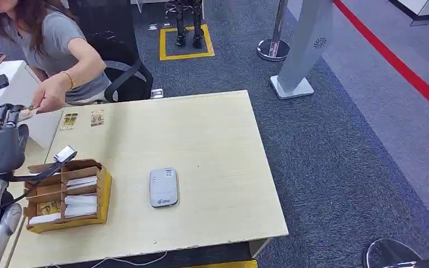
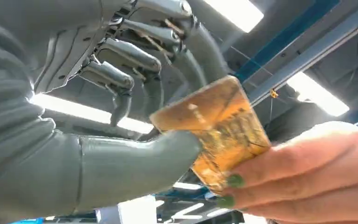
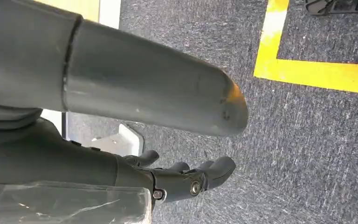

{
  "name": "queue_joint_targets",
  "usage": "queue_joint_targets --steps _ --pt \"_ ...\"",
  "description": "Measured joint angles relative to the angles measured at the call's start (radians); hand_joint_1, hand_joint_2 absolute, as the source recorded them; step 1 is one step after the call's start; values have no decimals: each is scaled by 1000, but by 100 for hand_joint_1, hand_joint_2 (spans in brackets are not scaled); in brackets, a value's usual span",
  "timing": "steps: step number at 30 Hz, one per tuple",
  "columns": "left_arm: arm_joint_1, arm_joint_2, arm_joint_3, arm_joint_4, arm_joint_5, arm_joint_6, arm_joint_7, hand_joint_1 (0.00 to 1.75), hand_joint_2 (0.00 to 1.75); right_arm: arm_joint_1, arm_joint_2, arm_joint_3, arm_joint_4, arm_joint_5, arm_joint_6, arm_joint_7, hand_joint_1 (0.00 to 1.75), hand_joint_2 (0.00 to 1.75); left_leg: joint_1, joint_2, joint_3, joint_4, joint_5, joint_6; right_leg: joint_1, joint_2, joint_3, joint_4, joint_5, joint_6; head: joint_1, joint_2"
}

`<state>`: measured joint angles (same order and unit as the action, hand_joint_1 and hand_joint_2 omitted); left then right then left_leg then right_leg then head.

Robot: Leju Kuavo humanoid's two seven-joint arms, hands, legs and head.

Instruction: Pass the card to the sensor for recognition and then transmit it.

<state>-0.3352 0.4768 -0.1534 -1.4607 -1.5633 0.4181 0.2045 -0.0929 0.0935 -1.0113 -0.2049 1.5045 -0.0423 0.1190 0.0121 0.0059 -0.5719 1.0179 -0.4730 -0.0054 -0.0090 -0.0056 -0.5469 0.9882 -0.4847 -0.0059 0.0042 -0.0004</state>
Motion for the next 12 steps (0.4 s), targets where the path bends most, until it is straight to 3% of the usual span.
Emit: queue_joint_targets --steps 7,12 --pt "31 -8 5 -16 -6 41 -3 0 175 1 0 0 0 -9 0 0 0 175 0 0 0 0 0 0 0 0 0 0 0 0 0 0" --pt "96 -29 5 -93 -7 94 -10 0 175 1 0 0 0 -18 -1 4 0 175 0 0 0 0 0 0 0 0 0 0 0 0 0 0"
